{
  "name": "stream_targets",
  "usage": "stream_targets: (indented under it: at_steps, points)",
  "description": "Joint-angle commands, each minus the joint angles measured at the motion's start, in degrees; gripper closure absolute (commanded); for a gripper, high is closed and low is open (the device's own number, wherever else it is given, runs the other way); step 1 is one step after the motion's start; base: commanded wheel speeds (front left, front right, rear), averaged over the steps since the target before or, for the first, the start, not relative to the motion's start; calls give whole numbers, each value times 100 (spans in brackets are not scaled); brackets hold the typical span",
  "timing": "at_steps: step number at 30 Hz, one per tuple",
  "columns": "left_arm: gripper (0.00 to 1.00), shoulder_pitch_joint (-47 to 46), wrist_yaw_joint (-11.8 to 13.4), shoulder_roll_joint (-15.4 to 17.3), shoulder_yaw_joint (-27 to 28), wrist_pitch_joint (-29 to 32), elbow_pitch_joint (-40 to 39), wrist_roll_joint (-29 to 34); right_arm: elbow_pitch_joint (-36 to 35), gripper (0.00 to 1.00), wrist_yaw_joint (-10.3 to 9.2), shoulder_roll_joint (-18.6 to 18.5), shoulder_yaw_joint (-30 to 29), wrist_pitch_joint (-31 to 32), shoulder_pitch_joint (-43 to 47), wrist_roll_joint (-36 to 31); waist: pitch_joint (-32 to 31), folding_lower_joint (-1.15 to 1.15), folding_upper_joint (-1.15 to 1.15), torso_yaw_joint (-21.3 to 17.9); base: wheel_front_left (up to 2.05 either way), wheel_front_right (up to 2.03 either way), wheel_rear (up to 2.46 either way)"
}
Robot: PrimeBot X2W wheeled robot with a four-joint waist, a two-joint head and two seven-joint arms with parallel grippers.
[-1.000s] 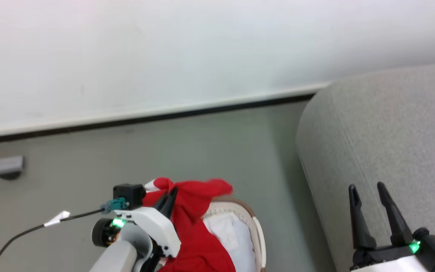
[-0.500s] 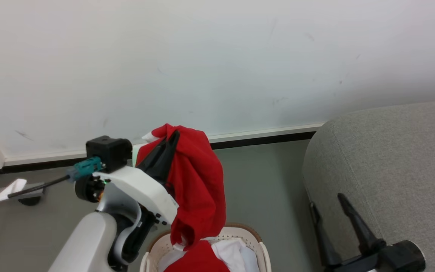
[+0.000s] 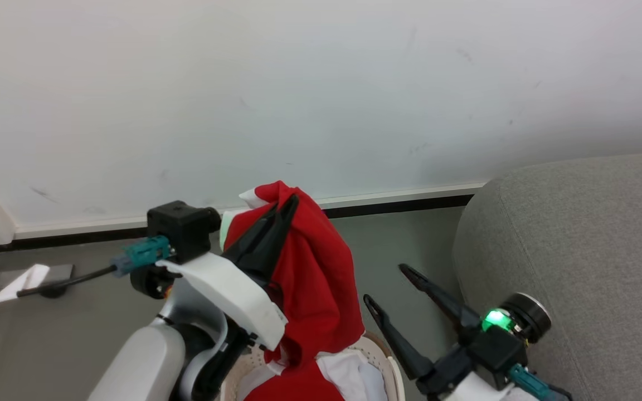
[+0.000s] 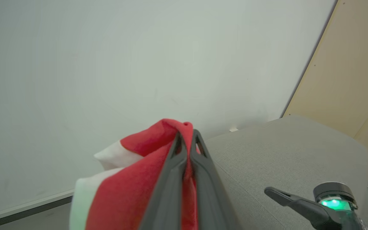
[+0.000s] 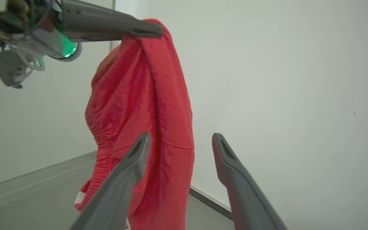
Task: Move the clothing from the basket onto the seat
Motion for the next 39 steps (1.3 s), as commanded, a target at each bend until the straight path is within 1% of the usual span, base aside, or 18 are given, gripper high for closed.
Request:
stream_targets:
  at_steps: [1, 4, 6, 11, 14, 15, 16, 18, 20, 22, 26, 27, 28, 29, 33, 39]
  points:
    - [100, 66, -29, -5, -11, 12, -24, -63, 66, 0, -14, -1, 63, 2, -151, 25, 3, 0, -1, 7, 0, 0, 0]
    - [100, 66, -62, -54, -127, 72, -36, -89, 561, 0, -14, 118, 394, 3, -654, 62, 9, 0, -1, 49, 0, 0, 0]
    - [100, 52, -92, -82, -214, 98, -21, -100, 916, 0, -14, 236, 493, 3, -938, 82, 23, 0, -1, 82, 0, 0, 0]
    - [100, 41, -166, -161, -353, 123, 25, -138, 2098, 0, -14, 499, 822, 3, -1487, -98, 40, 0, -1, 144, 0, 0, 0]
    - [100, 21, -190, -190, -421, 119, 64, -143, 2752, 0, -14, 616, 950, 3, -1672, 163, 39, 0, -1, 175, 0, 0, 0]
    - [100, 11, -197, -199, -434, 115, 79, -150, 2870, 59, -14, 635, 968, 2, -1720, 327, 38, 0, -1, 187, 0, 0, 0]
    - [100, 0, -205, -212, -453, 116, 98, -157, 2899, 100, -14, 648, 1083, 2, -1712, 546, 36, 0, -1, 205, 0, 0, 0]
    - [100, -16, -206, -212, -462, 117, 135, -161, 2697, 100, -13, 662, 1295, 2, -1714, 1093, 33, 0, -1, 233, 0, 0, 0]
    - [100, -11, -189, -192, -440, 100, 170, -156, 2561, 100, -14, 625, 1298, 2, -1750, 1472, 33, 0, -1, 239, 0, 0, 0]
    - [100, 25, -171, -155, -415, 82, 216, -159, 2448, 100, -14, 625, 1224, 2, -1755, 1723, 39, 0, -1, 227, 0, 0, 0]
    - [100, 99, -129, -112, -361, 12, 316, -152, 2320, 100, -14, 642, 1037, 2, -1775, 1967, 33, 0, -1, 211, 0, 0, 0]
    - [97, 109, -115, -104, -342, -34, 345, -118, 2286, 100, -14, 641, 955, 2, -1768, 2038, 31, 0, -1, 210, 0, 0, 0]
    - [61, 127, -93, -114, -335, -51, 375, -110, 2244, 100, -14, 642, 891, 2, -1746, 2109, 29, 0, -1, 209, 0, 0, 0]
    - [0, 148, -96, -122, -329, -90, 399, -117, 2203, 100, -14, 642, 832, 2, -1706, 2199, 31, 0, -1, 205, 0, 0, 0]
    - [0, 196, -75, -32, -336, -242, 490, 26, 2075, 100, -13, 641, 596, 2, -1638, 2500, 37, 0, -1, 169, 0, 0, 0]
    - [0, 346, -106, 16, -385, -565, 654, 147, 1978, 100, -13, 613, 274, 2, -1609, 2561, 51, 0, -1, 50, 0, 0, 0]
